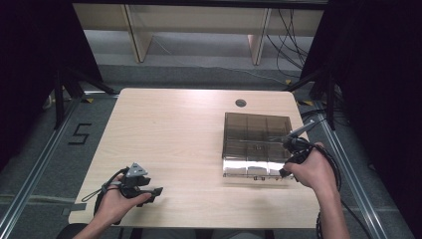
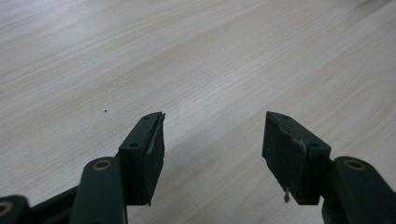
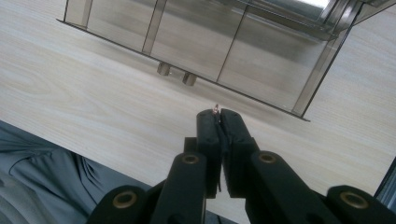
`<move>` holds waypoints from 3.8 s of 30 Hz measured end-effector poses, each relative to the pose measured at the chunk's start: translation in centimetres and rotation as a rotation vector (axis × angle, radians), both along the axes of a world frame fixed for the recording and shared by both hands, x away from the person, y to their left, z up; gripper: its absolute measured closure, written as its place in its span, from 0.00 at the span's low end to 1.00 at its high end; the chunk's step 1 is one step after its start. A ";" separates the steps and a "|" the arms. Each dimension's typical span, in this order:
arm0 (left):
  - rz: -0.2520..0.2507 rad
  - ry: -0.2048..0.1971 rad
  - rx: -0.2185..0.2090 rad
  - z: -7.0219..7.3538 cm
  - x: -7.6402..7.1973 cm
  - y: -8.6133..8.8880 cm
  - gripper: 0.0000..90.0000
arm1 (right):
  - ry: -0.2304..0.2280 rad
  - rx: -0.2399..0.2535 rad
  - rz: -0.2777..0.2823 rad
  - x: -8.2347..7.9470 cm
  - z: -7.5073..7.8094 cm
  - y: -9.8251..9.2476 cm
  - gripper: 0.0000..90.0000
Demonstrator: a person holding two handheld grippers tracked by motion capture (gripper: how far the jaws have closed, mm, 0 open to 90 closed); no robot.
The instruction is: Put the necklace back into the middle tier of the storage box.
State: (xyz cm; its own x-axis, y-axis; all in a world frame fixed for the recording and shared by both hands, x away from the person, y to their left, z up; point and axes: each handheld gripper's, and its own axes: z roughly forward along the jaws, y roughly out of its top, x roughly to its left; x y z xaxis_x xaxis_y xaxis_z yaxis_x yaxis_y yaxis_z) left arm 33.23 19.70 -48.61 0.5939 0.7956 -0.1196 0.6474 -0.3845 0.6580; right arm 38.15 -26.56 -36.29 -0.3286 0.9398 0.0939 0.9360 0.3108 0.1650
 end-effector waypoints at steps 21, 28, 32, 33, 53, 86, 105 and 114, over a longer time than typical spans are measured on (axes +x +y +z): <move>-0.002 0.000 0.001 0.0 0.0 0.0 0.43 | -0.027 0.011 -0.061 0.2 0.2 -1.0 0.97; -0.002 0.000 0.003 0.0 0.0 0.0 0.43 | -0.032 0.015 -0.073 0.2 0.2 -1.1 0.97; -0.002 0.000 0.002 0.0 0.0 0.0 0.43 | -0.046 0.017 -0.071 0.3 0.2 -1.2 0.97; -0.001 -0.001 0.002 0.0 0.0 0.0 0.43 | -0.048 0.014 -0.075 0.3 0.2 -1.1 0.97; -0.001 0.000 0.000 0.0 0.0 0.0 0.43 | -0.079 0.025 -0.121 0.5 0.3 -1.1 0.97; -0.001 0.000 0.000 0.0 0.0 0.0 0.43 | -0.127 0.067 -0.168 1.3 -0.8 -0.9 0.97; -0.005 -0.001 0.003 0.0 0.0 0.0 0.43 | -0.145 0.067 -0.183 2.0 -2.1 -1.6 0.97; -0.004 -0.001 0.001 0.0 0.0 0.0 0.43 | -0.145 0.035 -0.158 2.3 -2.6 -2.2 0.97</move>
